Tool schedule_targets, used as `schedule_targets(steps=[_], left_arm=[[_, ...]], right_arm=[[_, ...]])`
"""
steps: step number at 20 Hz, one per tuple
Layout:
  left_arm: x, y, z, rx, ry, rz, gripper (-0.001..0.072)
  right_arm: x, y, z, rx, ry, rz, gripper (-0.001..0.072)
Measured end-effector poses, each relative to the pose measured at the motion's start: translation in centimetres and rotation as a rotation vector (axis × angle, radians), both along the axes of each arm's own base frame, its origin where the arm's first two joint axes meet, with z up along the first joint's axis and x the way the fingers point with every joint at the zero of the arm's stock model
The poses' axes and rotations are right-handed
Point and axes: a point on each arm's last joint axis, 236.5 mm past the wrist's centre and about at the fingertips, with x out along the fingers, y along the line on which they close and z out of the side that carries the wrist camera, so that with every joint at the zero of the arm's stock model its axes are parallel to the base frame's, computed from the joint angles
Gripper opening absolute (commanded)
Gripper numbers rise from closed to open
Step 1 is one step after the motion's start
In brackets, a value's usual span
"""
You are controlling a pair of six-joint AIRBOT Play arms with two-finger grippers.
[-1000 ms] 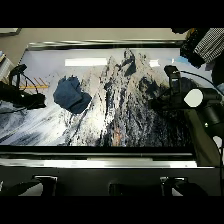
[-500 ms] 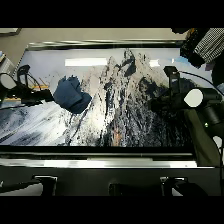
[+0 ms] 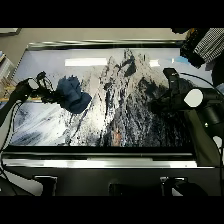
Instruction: Fold the clothes and pants, and hang the long-sleeved shirts on hangers.
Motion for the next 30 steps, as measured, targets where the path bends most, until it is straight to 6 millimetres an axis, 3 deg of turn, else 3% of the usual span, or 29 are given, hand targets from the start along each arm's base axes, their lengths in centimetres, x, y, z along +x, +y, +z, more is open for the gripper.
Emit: schedule_targets(steps=[3, 6, 11, 13, 15, 16, 18, 19, 22, 23, 25, 28, 30], left_arm=[[-0.8, -2.8, 0.6, -0.081, 0.050, -0.063, 0.0013], [-3.4, -8.0, 3.0, -0.140, 0.110, -0.196, 0.0013], [-9.9, -22.3, 6.1, -0.236, 0.184, -0.445, 0.0013], [-13.4, -27.8, 6.3, -0.257, 0.224, -0.520, 0.0013], [-16.6, -31.9, 5.6, -0.251, 0.265, -0.575, 0.0018], [-18.1, -33.4, 5.1, -0.241, 0.280, -0.601, 0.0079], [-20.0, -35.2, 4.5, -0.227, 0.302, -0.633, 0.0450], [-20.6, -35.7, 4.4, -0.222, 0.309, -0.642, 0.0551], [-21.0, -35.3, 5.3, -0.214, 0.308, -0.660, 0.0550], [-20.8, -34.5, 5.9, -0.205, 0.303, -0.663, 0.0550], [-19.4, -31.8, 7.6, -0.168, 0.268, -0.650, 0.0550], [-16.8, -26.3, 10.9, -0.096, 0.194, -0.586, 0.0545], [-15.2, -22.4, 13.1, -0.061, 0.143, -0.522, 0.0545]], right_arm=[[-0.6, 0.0, -0.2, 0.002, 0.030, -0.008, 0.0295], [-1.9, -0.7, -0.4, -0.023, 0.077, -0.014, 0.0297], [-4.8, -5.0, 1.4, -0.190, 0.076, -0.040, 0.0297], [-5.8, -6.7, 2.9, -0.251, 0.045, -0.059, 0.0297], [-6.6, -7.9, 4.2, -0.288, 0.010, -0.072, 0.0297], [-7.1, -8.3, 4.6, -0.302, -0.002, -0.076, 0.0297], [-7.9, -8.9, 4.9, -0.324, -0.004, -0.077, 0.0297], [-8.3, -9.1, 4.8, -0.329, 0.002, -0.075, 0.0297], [-8.8, -8.5, 4.4, -0.304, 0.022, -0.073, 0.0299], [-8.6, -7.9, 4.4, -0.264, 0.023, -0.094, 0.0359], [-7.6, -6.2, 4.1, -0.171, 0.023, -0.144, 0.0373], [-5.4, -3.8, 3.4, -0.048, 0.047, -0.193, 0.0402], [-3.8, -2.8, 1.8, 0.036, 0.116, -0.223, 0.0551]])
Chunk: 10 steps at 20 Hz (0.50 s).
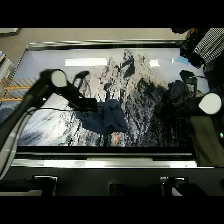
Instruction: Fold the clothes and pants, and hang the long-sleeved shirts on hangers.
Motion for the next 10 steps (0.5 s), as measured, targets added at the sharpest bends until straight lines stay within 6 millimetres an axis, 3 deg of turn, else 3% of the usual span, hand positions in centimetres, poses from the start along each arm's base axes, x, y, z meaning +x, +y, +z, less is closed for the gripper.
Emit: schedule_targets(steps=[2, 5, 10], left_arm=[[1.3, 3.3, 1.7, 0.010, -0.042, 0.069, 0.0545], [2.7, 7.3, 2.8, 0.026, -0.070, 0.157, 0.0545], [3.6, 10.2, 3.2, 0.037, -0.080, 0.224, 0.0544]], right_arm=[[1.4, 1.5, -2.3, 0.137, 0.082, -0.002, 0.0551], [2.7, 3.5, -6.3, 0.294, 0.191, 0.005, 0.0540], [2.6, 8.7, -12.9, 0.414, 0.349, 0.037, 0.0536]])
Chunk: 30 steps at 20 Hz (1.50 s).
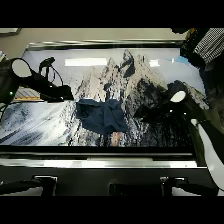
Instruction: Fold the clothes and pants, and hang the long-sleeved shirts on hangers.
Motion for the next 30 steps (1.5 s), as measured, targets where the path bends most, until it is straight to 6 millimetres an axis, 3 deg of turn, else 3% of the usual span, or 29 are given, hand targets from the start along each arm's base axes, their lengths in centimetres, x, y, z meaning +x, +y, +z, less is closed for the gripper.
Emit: schedule_targets(steps=[4, 6, 9, 10, 13, 16, 20, 26, 27, 30], left_arm=[[0.3, 0.6, -0.6, 0.005, 0.014, 0.015, 0.0545], [0.5, 0.8, -1.2, 0.008, 0.029, 0.020, 0.0544], [0.8, 1.6, -2.0, 0.014, 0.041, 0.023, 0.0544], [0.9, 2.1, -2.4, 0.016, 0.044, 0.025, 0.0544], [0.8, 3.9, -3.9, 0.001, 0.066, 0.037, 0.0544], [0.6, 4.5, -7.0, -0.106, 0.086, 0.056, 0.0525], [0.4, 2.6, -11.9, -0.284, 0.108, 0.066, 0.0525], [-0.7, -0.2, -17.3, -0.372, 0.204, 0.073, 0.0524], [-0.7, -0.6, -17.5, -0.386, 0.214, 0.075, 0.0484], [-0.7, -0.7, -18.4, -0.383, 0.222, 0.086, 0.0087]], right_arm=[[-0.9, 3.6, -3.6, 0.006, 0.063, 0.036, 0.0517], [-1.2, 5.1, -4.8, 0.004, 0.077, 0.036, 0.0438], [-1.9, 7.2, -5.7, 0.008, 0.087, 0.052, 0.0095], [-2.0, 7.4, -6.0, 0.000, 0.087, 0.055, 0.0026], [-1.6, 7.3, -5.4, -0.004, 0.059, 0.049, 0.0026], [-0.8, 6.3, -3.0, -0.005, 0.005, 0.036, 0.0026], [-0.8, 5.7, 0.0, -0.004, -0.058, 0.050, 0.0027], [-1.9, 5.5, 1.2, -0.002, -0.042, 0.070, 0.0026], [-2.0, 5.5, 1.2, -0.001, -0.041, 0.072, 0.0026], [-2.1, 5.5, 1.4, 0.000, -0.035, 0.071, 0.0026]])
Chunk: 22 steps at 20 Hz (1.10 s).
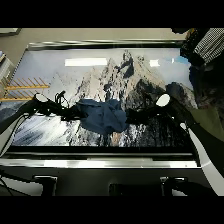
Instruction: Fold the clothes and pants, and hang the long-sleeved shirts on hangers.
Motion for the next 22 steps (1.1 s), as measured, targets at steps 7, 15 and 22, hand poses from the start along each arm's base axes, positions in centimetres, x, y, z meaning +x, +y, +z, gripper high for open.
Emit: schedule_targets(steps=[7, 15, 22], left_arm=[[2.4, 1.0, 2.9, -0.003, -0.081, 0.043, 0.0011], [7.4, 7.0, 27.1, 0.124, -0.614, 0.145, 0.0012], [-4.1, 11.4, 50.9, 0.303, -1.113, 0.408, 0.0012]], right_arm=[[0.7, -1.4, 2.5, -0.056, -0.115, 0.023, 0.0024], [3.8, -6.9, 24.7, -0.231, -0.814, 0.004, 0.0024], [-6.3, -14.3, 46.6, -0.308, -1.408, -0.215, 0.0024]])
